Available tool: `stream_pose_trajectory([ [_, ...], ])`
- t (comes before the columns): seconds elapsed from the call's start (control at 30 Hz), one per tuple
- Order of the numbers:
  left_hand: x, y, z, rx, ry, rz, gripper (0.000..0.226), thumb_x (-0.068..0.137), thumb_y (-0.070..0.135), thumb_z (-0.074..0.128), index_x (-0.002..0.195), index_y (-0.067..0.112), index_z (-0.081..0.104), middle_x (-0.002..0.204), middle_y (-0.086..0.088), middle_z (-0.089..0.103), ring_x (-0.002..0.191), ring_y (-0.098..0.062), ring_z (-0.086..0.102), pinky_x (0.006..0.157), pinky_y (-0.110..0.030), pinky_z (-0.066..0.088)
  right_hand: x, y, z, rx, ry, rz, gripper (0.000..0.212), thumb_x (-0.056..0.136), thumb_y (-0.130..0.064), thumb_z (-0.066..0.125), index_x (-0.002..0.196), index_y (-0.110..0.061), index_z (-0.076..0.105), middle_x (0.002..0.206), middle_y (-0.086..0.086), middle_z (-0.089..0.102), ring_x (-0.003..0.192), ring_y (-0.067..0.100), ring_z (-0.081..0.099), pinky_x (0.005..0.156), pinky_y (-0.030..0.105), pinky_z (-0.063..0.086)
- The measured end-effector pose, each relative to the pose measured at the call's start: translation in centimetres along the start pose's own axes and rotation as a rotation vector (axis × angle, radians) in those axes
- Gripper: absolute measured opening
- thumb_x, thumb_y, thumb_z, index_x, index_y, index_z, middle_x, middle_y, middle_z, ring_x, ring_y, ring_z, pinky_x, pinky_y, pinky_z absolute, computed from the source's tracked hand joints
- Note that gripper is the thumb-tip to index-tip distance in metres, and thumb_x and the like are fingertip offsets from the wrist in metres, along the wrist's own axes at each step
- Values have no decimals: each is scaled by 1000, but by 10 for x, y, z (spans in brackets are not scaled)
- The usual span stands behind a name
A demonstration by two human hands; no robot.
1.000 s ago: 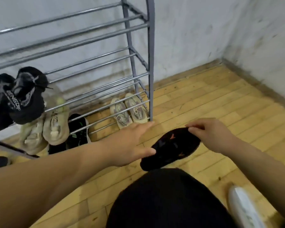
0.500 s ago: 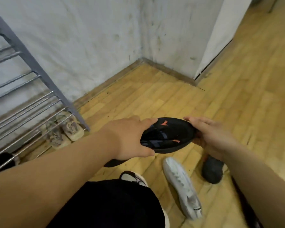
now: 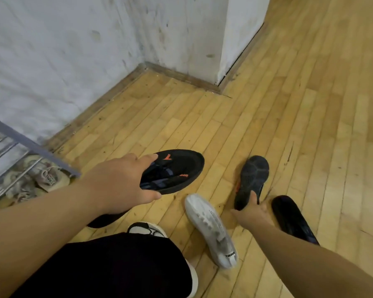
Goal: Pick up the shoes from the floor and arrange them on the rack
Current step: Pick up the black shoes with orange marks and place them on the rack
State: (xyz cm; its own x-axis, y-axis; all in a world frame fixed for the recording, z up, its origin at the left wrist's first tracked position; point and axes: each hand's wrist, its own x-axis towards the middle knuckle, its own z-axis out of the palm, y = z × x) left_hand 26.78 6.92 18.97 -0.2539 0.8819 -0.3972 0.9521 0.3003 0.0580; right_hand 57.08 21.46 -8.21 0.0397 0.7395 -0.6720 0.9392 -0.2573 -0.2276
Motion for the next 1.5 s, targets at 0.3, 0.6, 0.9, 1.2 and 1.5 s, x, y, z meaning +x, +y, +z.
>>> stream_pose_trajectory([
  [0.3,9,0,5,-4,-21,-26,98,83,80,56,161,45,8,134,13,49,117,-12,56,87,-29,47,6,-25,-3,383,129,-63,100,87,-44,75,161,-34,9,151,11,41,128,36,52,102,46,51],
  [0.6,19,-1,3,1,2,-84,99,82,81,55,161,44,9,133,10,50,119,-15,56,83,-31,44,-24,-12,-13,1425,-23,106,45,109,-38,45,154,-36,42,136,9,59,111,32,65,80,52,62],
  [0.9,9,-9,7,-5,-29,-102,99,80,82,55,160,46,9,135,10,50,120,-16,56,91,-35,49,-17,39,-3,485,314,-52,67,103,-47,49,162,-38,19,163,11,35,145,40,39,115,59,39],
  [1.2,8,-10,10,-10,-53,-86,101,77,84,55,160,46,11,132,11,50,121,-14,55,96,-37,50,3,170,-24,-138,165,187,117,72,-69,68,155,-43,-10,131,15,48,119,41,50,101,61,46],
  [1.5,11,-9,6,-20,-48,-95,100,78,83,57,160,45,14,130,9,52,117,-16,57,92,-36,51,-38,128,-30,355,270,71,110,75,-52,78,159,-39,9,139,21,42,117,47,53,99,59,53],
])
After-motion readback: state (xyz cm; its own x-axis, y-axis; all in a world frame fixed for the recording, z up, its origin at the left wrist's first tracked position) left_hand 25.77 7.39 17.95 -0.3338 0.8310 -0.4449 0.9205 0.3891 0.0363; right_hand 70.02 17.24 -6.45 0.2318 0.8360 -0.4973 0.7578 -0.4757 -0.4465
